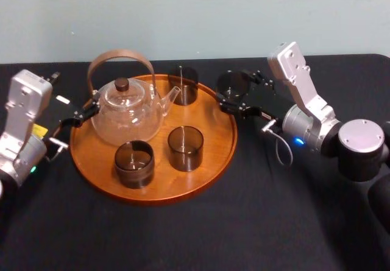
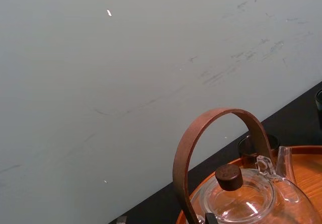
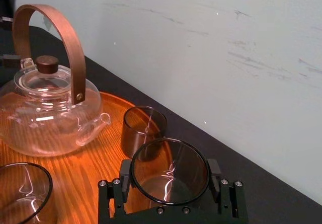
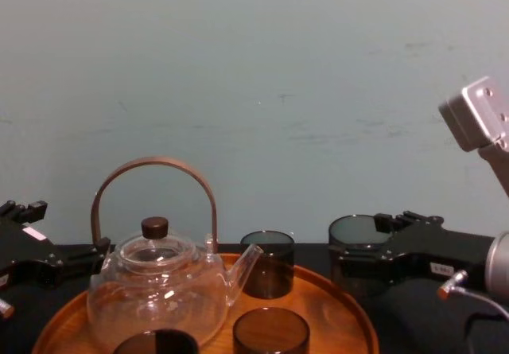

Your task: Pick up the glass from the table and place it on the tray.

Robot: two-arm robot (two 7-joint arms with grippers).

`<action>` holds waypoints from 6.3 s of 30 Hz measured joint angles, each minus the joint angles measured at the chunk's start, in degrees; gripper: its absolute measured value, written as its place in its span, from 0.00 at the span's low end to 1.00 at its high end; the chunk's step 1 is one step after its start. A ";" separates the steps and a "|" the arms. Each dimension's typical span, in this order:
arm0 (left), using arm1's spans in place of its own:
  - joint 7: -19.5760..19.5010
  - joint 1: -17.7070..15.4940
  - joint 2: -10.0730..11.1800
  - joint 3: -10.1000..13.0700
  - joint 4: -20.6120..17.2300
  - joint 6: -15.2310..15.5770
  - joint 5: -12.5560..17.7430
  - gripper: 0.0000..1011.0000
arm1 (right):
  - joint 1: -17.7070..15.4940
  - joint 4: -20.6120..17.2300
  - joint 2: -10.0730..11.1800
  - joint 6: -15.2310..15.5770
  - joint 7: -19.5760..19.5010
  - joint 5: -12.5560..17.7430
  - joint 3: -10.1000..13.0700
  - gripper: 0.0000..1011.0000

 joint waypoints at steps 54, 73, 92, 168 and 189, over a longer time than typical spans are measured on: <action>0.00 0.00 0.00 0.00 0.00 0.00 0.00 1.00 | 4.86 10.60 -4.80 -4.13 1.03 -1.00 -4.13 0.91; 0.00 0.00 0.00 0.00 0.00 0.00 0.00 1.00 | 5.11 12.35 -5.51 -4.56 1.22 -1.52 -4.70 0.91; 0.00 0.00 0.00 0.00 0.00 0.00 0.00 1.00 | 4.81 12.64 -5.66 -4.59 0.52 -2.13 -4.62 0.92; 0.00 0.00 0.00 0.00 0.00 0.00 0.00 1.00 | -10.85 -9.82 6.39 0.27 -0.86 2.95 2.64 0.99; 0.00 0.00 0.00 0.00 0.00 0.00 0.00 1.00 | -13.70 -10.26 7.41 -0.28 -8.45 0.13 10.06 0.99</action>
